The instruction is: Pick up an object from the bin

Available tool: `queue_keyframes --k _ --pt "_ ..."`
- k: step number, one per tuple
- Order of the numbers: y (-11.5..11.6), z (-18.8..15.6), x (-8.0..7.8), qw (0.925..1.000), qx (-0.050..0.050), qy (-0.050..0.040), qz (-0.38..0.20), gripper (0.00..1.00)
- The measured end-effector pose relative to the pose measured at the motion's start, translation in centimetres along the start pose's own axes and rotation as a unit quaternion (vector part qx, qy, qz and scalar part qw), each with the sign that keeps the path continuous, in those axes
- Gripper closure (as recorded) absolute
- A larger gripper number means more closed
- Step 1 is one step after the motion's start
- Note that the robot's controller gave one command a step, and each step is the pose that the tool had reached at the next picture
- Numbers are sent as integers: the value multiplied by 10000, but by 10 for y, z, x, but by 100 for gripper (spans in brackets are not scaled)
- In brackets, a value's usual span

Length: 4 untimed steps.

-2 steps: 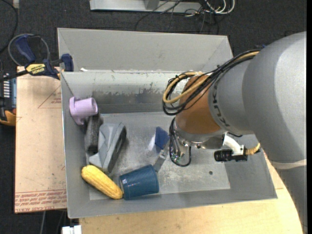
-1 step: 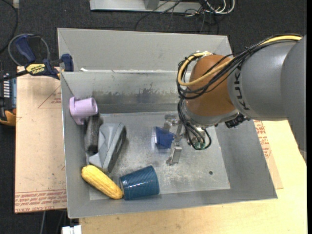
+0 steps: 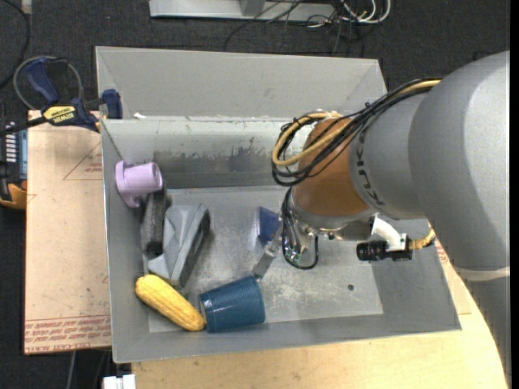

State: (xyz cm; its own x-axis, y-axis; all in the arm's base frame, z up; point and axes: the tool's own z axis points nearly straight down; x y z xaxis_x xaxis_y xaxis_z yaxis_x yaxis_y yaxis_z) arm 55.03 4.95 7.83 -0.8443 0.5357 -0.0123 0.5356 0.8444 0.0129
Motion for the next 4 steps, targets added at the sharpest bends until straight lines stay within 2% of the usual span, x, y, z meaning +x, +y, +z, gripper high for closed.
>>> queue_keyframes --k 1,2,4 --pt "8 0 -35 9696 -1 -54 -2446 0" --pt "0 -3 -12 9990 -125 -179 388 100" --pt "0 -8 -12 9991 -114 -168 377 100"
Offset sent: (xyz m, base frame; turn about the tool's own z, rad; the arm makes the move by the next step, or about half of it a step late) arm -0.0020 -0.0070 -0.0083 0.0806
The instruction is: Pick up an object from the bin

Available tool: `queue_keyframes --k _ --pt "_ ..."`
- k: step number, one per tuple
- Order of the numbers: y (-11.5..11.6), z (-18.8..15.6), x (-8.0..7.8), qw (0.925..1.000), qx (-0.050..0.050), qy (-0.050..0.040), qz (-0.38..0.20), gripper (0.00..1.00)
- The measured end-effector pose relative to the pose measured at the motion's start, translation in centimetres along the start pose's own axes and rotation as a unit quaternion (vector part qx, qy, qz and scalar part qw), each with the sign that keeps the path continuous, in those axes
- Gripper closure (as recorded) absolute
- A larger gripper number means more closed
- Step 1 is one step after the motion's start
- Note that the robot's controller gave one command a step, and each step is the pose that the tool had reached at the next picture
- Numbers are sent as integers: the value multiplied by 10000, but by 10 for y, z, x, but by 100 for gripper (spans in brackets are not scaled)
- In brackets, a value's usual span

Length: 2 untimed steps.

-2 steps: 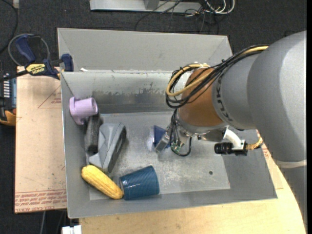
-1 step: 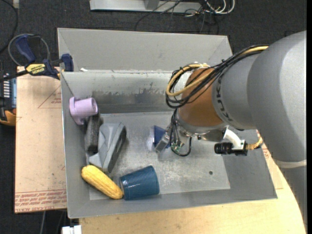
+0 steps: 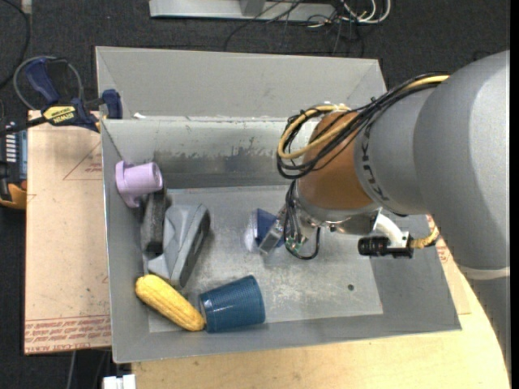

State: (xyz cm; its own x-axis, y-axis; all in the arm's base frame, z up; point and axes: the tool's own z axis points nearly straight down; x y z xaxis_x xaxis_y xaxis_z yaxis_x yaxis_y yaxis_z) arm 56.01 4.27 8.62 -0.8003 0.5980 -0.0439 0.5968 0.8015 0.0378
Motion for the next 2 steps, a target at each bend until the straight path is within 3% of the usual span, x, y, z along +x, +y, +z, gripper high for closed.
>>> queue_keyframes --k 2 --pt "0 -12 0 10000 11 20 -11 100"
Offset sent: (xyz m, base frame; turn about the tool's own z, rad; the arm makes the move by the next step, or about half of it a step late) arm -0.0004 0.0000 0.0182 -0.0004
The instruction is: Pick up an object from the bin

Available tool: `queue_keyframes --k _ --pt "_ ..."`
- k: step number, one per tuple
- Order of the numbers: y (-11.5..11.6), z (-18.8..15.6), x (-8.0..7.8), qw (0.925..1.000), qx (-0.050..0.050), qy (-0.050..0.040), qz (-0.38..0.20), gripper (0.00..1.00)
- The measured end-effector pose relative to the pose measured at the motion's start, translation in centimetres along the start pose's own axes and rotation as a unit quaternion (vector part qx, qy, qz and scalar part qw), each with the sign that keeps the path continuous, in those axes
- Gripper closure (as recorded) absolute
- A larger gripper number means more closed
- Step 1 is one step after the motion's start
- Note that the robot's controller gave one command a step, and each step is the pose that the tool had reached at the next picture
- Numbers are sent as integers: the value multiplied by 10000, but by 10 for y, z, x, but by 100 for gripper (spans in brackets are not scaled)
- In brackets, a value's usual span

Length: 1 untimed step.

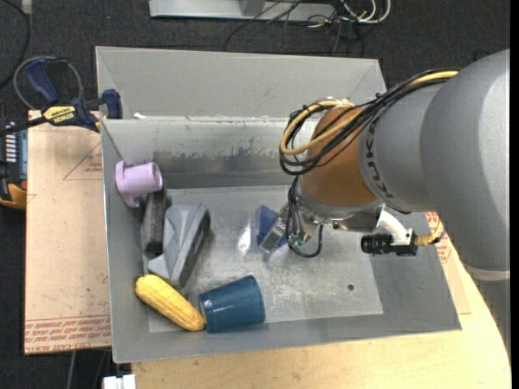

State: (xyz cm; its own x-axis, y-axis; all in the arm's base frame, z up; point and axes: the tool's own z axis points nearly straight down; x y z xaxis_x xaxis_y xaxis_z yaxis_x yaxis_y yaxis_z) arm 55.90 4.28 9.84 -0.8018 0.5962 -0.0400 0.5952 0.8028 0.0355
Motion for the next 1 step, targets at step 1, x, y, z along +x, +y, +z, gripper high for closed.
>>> queue_keyframes --k 1 --pt "1 -10 -1 10000 -3 -3 0 100"
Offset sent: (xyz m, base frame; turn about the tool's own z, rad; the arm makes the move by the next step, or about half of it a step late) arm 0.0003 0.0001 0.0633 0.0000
